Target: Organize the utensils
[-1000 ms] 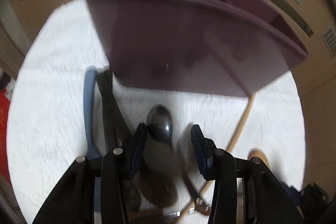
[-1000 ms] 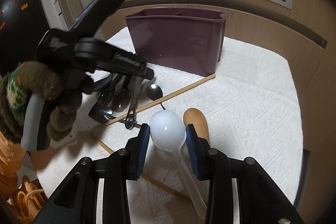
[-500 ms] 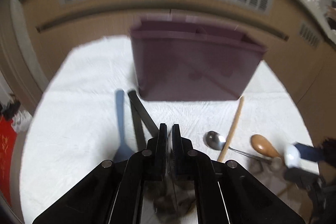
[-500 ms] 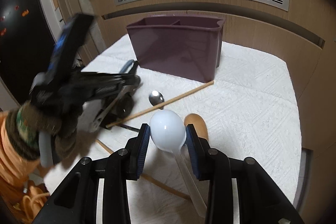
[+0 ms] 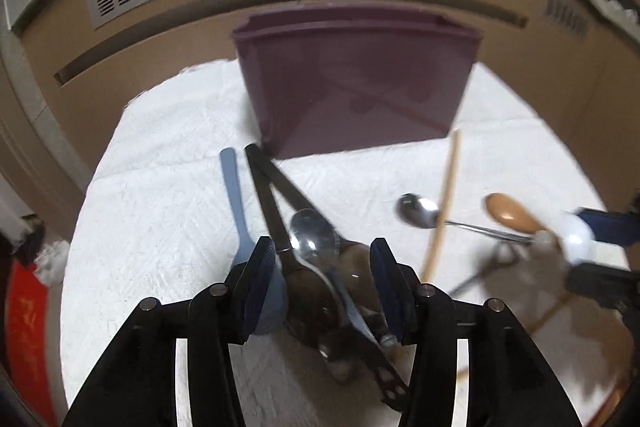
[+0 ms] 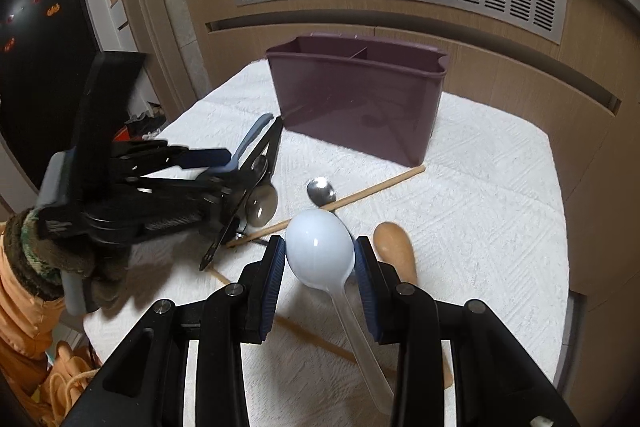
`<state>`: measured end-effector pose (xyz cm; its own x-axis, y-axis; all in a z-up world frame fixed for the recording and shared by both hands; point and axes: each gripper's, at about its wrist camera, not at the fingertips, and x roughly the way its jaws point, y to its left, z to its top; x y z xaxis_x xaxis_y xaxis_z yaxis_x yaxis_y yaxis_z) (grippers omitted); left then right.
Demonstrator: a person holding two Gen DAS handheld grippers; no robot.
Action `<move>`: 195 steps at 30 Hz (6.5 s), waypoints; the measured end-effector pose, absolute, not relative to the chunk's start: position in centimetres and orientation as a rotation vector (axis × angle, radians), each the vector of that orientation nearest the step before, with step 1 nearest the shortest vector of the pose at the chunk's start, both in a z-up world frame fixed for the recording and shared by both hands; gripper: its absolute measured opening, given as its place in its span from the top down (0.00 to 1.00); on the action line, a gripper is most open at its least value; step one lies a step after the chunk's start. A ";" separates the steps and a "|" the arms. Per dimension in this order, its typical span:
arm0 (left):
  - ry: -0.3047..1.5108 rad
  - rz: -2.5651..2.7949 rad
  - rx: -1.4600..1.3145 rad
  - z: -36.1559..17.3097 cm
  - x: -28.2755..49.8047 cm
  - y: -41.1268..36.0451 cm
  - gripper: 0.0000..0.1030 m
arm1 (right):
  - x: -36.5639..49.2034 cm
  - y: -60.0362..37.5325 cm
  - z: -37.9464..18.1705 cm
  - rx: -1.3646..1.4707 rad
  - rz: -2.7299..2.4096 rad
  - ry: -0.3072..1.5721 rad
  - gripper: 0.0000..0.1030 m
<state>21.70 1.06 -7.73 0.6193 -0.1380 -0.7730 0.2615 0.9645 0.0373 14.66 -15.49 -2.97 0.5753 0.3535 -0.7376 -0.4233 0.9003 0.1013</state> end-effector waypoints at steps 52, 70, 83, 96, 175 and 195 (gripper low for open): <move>0.267 -0.399 -0.193 13.5 19.5 3.2 0.97 | 18.5 -16.4 12.5 0.069 0.533 0.461 0.68; 0.235 -0.380 -0.242 5.9 34.5 1.6 0.97 | 34.7 -17.7 7.0 0.275 0.502 0.495 0.68; 0.361 -0.367 -0.177 0.1 34.0 0.7 0.96 | 35.9 -17.6 1.4 0.232 0.494 0.592 0.68; 0.488 -0.285 -0.162 0.4 30.8 1.6 0.61 | 32.2 -16.7 0.4 0.079 0.401 0.649 0.52; 0.726 -0.023 -0.179 -6.6 14.9 15.5 0.14 | 20.3 0.9 -8.1 -0.413 0.637 0.904 0.50; 0.688 -0.135 0.028 -5.3 14.3 8.4 0.00 | 22.0 -4.9 -8.4 -0.318 0.554 0.980 0.70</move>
<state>14.25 8.43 -5.31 0.7641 -0.1149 -0.6348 0.1337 0.9908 -0.0185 22.01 -4.94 -8.44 0.4349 0.2974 -0.8499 -0.5750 0.8181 -0.0080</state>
